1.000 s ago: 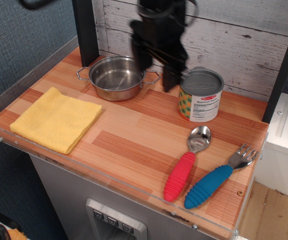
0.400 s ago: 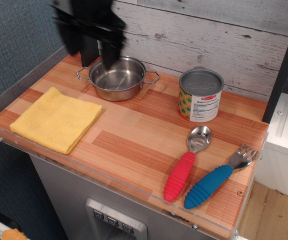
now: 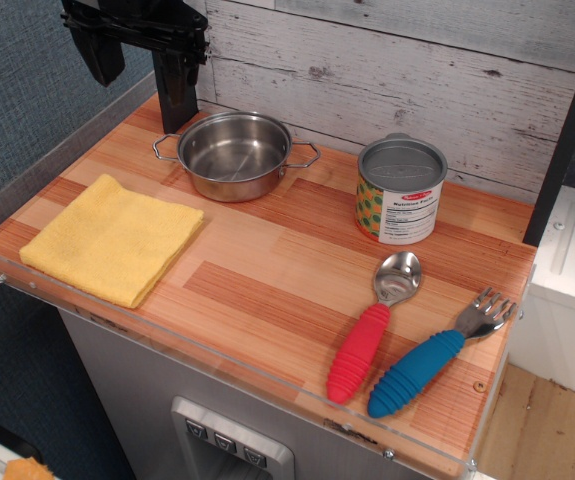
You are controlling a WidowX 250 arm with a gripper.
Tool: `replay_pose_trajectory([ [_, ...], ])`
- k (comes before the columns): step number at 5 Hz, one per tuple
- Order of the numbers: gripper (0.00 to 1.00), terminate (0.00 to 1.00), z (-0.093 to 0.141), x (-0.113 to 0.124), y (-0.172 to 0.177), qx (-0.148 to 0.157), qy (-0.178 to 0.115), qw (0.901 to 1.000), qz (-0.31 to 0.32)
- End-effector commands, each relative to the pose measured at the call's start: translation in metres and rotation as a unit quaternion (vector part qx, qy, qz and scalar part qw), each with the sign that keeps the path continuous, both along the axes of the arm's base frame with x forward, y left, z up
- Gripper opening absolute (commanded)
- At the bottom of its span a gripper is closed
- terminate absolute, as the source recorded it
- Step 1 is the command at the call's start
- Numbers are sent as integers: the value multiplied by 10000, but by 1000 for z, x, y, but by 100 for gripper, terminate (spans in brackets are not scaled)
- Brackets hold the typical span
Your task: Move the can to the right of the pot
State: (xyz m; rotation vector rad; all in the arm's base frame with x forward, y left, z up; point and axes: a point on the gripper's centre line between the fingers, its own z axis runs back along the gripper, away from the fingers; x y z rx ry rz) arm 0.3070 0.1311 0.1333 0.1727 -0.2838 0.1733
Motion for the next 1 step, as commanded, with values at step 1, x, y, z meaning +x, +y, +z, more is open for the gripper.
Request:
replay_pose_trajectory([
  [1,100,100,20,-1,5,102,-220,9997,45],
])
